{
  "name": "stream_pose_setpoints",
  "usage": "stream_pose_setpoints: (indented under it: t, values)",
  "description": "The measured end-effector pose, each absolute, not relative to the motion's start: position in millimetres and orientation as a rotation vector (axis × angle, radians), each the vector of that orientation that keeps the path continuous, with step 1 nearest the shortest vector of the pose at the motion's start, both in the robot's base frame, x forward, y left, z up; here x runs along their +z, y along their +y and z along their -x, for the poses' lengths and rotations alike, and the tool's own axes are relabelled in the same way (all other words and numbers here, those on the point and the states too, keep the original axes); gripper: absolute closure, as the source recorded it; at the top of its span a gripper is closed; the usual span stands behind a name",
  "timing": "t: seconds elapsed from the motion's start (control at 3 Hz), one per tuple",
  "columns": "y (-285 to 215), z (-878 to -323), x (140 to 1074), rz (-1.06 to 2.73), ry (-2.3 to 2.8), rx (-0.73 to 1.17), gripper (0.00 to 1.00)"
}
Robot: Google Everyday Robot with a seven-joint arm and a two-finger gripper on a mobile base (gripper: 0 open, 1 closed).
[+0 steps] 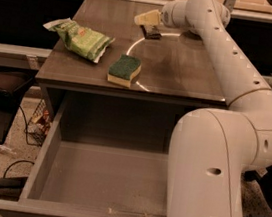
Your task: Place rxbar chocolate into top drawer
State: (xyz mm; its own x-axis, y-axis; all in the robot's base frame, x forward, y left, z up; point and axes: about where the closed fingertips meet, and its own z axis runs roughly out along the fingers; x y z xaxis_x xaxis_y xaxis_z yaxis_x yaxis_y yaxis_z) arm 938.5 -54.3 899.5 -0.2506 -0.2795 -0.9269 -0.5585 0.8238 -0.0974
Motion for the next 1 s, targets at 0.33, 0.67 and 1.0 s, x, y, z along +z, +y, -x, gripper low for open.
stream_pose_setpoints:
  t: [0.33, 0.67, 1.0]
  values:
    - [-60, -946, 884, 0.559, 1.847, 0.334, 0.0]
    - [-67, -955, 861, 0.484, 1.867, 0.376, 0.0]
    - [-68, -961, 843, 0.454, 1.886, 0.404, 0.0]
